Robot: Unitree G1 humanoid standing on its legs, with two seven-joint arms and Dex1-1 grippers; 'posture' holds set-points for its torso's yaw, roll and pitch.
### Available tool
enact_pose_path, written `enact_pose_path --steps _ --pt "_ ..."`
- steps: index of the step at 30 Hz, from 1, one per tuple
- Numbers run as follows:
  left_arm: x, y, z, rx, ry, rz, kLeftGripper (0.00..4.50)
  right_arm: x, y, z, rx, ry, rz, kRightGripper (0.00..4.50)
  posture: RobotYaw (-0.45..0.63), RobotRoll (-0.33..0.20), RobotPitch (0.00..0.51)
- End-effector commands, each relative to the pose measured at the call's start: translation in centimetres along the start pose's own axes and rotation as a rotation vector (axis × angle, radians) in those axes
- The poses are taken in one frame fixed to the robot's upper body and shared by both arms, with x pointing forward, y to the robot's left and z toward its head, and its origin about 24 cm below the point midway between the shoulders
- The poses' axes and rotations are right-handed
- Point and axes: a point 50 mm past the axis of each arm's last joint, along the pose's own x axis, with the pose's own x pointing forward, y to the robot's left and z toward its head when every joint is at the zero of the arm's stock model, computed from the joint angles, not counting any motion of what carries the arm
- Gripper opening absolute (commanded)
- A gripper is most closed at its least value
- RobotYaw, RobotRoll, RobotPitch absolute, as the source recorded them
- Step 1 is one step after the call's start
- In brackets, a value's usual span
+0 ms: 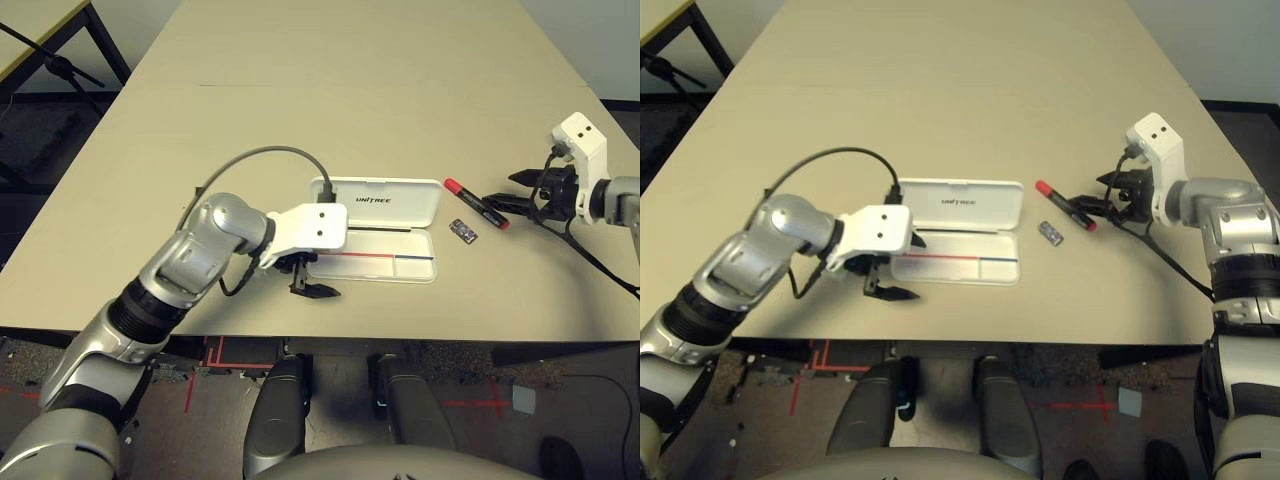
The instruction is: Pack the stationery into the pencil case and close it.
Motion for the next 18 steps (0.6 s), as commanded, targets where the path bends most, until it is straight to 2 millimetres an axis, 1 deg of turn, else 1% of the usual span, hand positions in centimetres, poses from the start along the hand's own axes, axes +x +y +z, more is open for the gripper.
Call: enact_pose_path --steps 1,5,9,12,17,18 --pt "-2.0 0.1 -0.6 -0.053 0.004 -0.002 4.48 0.8 0.0 -0.7 0.018 0.084 0.035 4.50 0.22 0.000 0.161" --pt "-3.8 1.0 -1.4 -0.088 -0.007 0.079 4.48 1.6 -0.1 -1.2 0.032 0.119 0.040 4.50 0.23 0.000 0.157" --pt "-4.4 1.1 -1.9 -0.091 -0.001 0.106 4.48 2.2 0.0 -2.0 0.042 0.165 0.048 4.50 0.24 0.000 0.152" --pt "-4.2 0.7 -1.9 -0.120 -0.027 0.084 4.50 2.3 0.1 -2.6 0.040 0.197 0.052 3.88 0.24 0.000 0.152" --pt "-3.9 0.3 -1.8 -0.112 -0.060 0.043 4.50 2.1 0.2 -2.7 0.030 0.202 0.081 2.15 0.24 0.000 0.152" --pt "-3.9 0.3 -1.9 -0.108 -0.062 0.042 4.50 1.9 0.2 -2.6 0.028 0.201 0.088 1.79 0.23 0.000 0.155"
